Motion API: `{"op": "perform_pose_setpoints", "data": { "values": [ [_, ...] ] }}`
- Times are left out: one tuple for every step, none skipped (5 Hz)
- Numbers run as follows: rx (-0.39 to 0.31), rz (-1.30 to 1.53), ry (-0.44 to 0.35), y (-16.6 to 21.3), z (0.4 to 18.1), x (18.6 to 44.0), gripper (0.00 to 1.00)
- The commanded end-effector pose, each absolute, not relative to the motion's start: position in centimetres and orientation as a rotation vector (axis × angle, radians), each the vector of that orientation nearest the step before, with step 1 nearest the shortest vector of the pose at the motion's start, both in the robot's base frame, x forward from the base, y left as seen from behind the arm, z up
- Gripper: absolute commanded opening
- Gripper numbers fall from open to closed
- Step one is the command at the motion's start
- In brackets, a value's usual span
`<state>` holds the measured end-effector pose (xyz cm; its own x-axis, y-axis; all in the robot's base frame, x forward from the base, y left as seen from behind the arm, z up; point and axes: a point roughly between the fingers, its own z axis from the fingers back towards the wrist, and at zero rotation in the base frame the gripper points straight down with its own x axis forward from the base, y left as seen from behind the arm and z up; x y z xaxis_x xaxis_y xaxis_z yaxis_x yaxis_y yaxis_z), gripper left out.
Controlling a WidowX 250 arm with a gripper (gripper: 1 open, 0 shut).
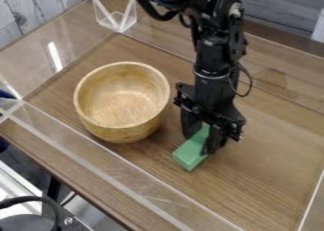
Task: Remove the green block from inside the brown bowl and put it on the table
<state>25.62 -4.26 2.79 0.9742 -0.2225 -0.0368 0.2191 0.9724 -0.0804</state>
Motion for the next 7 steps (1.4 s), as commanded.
{"op": "perform_pose_setpoints", "data": {
  "values": [
    [-0.082,-0.216,0.019,-4.1,3.3,26.2,0.0],
    [-0.085,-0.215,0.02,-4.1,3.3,26.1,0.0],
    [-0.088,-0.214,0.022,-4.0,3.2,26.1,0.0],
    [-0.092,-0.207,0.017,-3.9,4.0,26.1,1.0],
    [-0.095,-0.201,0.0,-3.7,5.2,26.0,1.0],
    [-0.094,-0.19,-0.043,-3.4,7.7,26.1,1.0],
    [-0.086,-0.177,-0.094,-2.9,10.7,26.2,1.0]
  ]
}}
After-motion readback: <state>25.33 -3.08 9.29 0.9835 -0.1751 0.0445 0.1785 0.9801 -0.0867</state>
